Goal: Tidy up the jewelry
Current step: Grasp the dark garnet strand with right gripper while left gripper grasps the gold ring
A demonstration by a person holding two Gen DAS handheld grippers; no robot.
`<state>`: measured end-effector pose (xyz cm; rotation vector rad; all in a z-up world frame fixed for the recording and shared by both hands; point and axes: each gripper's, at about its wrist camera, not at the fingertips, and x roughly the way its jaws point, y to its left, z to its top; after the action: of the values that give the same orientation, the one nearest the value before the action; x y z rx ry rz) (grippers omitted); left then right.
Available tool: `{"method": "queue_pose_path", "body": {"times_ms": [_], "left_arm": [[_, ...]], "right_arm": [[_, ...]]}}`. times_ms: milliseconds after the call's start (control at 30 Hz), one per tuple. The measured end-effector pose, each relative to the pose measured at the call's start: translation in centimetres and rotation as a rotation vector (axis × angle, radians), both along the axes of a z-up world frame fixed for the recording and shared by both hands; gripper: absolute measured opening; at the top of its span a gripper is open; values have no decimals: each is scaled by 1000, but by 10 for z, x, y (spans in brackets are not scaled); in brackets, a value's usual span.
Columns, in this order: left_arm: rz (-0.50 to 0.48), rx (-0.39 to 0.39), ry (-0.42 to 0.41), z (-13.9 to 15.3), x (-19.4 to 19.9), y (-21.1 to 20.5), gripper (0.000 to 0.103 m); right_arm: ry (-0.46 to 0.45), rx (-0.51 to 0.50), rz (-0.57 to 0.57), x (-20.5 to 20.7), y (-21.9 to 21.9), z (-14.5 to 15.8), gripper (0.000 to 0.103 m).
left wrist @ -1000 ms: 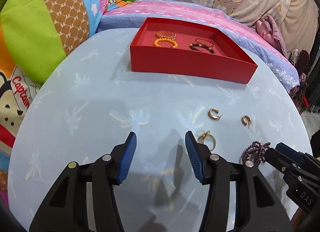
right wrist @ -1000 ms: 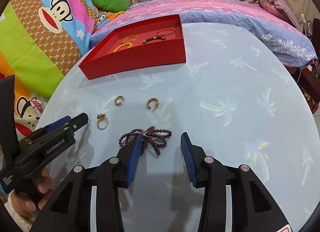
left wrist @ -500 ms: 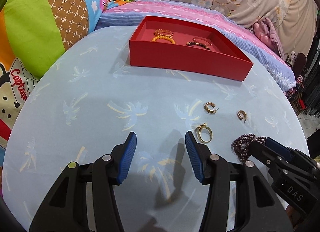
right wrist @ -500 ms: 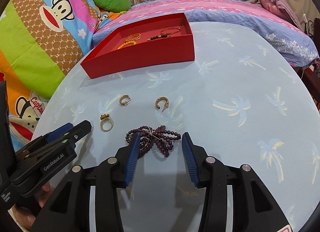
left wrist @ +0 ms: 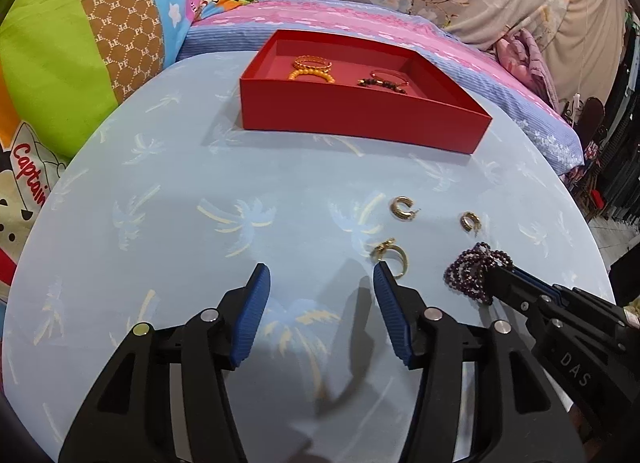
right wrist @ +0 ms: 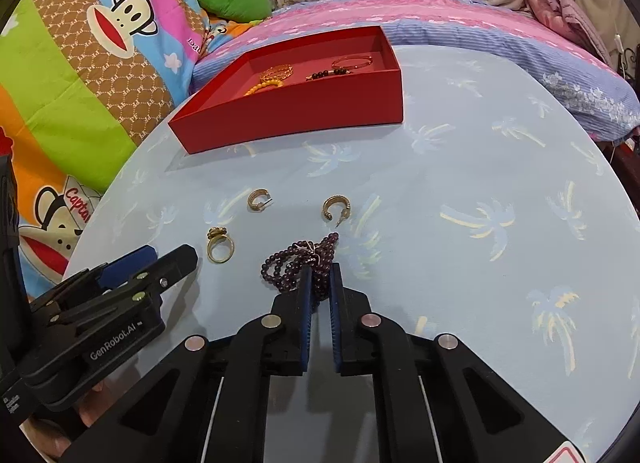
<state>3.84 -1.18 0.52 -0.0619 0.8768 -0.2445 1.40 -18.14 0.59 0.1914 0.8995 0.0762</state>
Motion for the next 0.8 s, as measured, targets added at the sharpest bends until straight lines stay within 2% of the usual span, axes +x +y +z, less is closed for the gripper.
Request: {"method": "queue_pose_path", "body": {"times_ms": [300, 400, 500, 633, 800], "left_arm": [[-37, 19, 3, 0, 7, -22, 50], [-46, 23, 1, 0, 11, -28, 46], [-57, 29, -1, 0, 14, -33, 33], [-77, 7, 13, 0, 16, -33, 9], [-92, -8, 17, 1, 15, -33, 9]], "right_arm": [[-18, 15, -30, -4, -12, 8, 7], [-17, 25, -40, -4, -16, 8, 7], [-15, 32, -43, -3, -18, 7, 7], [-15, 39, -43, -4, -20, 7, 7], [-18, 47, -47, -4, -22, 9, 7]]}}
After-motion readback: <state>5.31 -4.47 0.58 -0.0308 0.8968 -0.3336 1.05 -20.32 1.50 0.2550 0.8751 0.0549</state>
